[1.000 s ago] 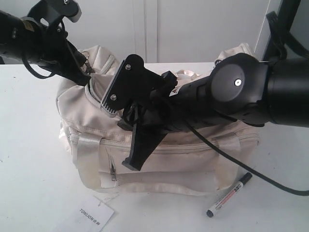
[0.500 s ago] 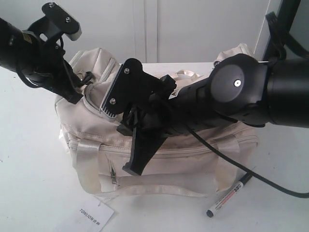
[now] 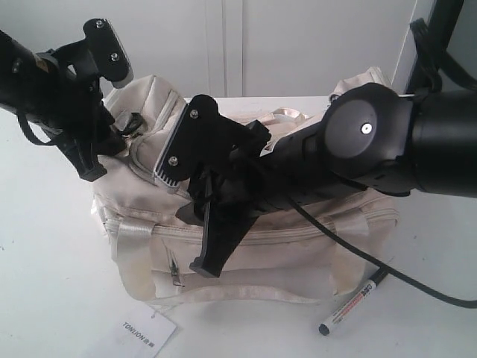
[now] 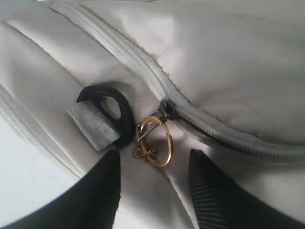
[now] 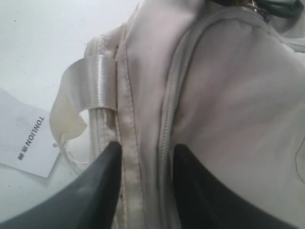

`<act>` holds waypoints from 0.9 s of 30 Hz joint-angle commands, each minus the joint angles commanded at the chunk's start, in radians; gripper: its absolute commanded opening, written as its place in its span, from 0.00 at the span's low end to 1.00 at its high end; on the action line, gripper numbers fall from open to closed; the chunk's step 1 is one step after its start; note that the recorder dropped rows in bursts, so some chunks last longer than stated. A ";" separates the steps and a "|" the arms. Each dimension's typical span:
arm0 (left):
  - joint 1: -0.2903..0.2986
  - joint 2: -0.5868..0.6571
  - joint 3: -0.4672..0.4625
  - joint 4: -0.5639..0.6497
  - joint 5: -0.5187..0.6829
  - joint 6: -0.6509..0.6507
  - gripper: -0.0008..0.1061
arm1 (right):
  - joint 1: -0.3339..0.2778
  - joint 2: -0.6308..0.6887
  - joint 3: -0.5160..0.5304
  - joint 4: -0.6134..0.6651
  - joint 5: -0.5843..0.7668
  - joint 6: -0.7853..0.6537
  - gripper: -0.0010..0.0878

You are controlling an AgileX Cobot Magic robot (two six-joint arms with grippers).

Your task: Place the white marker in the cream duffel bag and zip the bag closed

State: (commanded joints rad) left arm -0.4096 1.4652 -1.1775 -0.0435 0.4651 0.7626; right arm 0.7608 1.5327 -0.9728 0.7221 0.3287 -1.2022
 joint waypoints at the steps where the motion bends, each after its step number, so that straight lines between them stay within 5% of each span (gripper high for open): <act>1: 0.000 0.000 0.000 0.000 0.000 0.000 0.50 | 0.000 -0.001 0.000 0.000 -0.002 0.000 0.53; 9: 0.000 -0.054 0.000 0.004 0.015 0.010 0.50 | 0.000 -0.042 0.000 0.000 -0.013 0.063 0.55; 16: 0.000 -0.104 0.000 0.004 0.141 0.223 0.50 | -0.002 -0.098 0.000 -0.002 0.002 0.117 0.55; 27: 0.000 -0.110 0.000 -0.011 0.140 0.433 0.50 | -0.003 -0.179 0.000 -0.059 0.200 0.230 0.55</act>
State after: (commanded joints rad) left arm -0.4096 1.3556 -1.1775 -0.0547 0.6050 1.1952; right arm 0.7574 1.3535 -0.9728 0.6630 0.5290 -0.9721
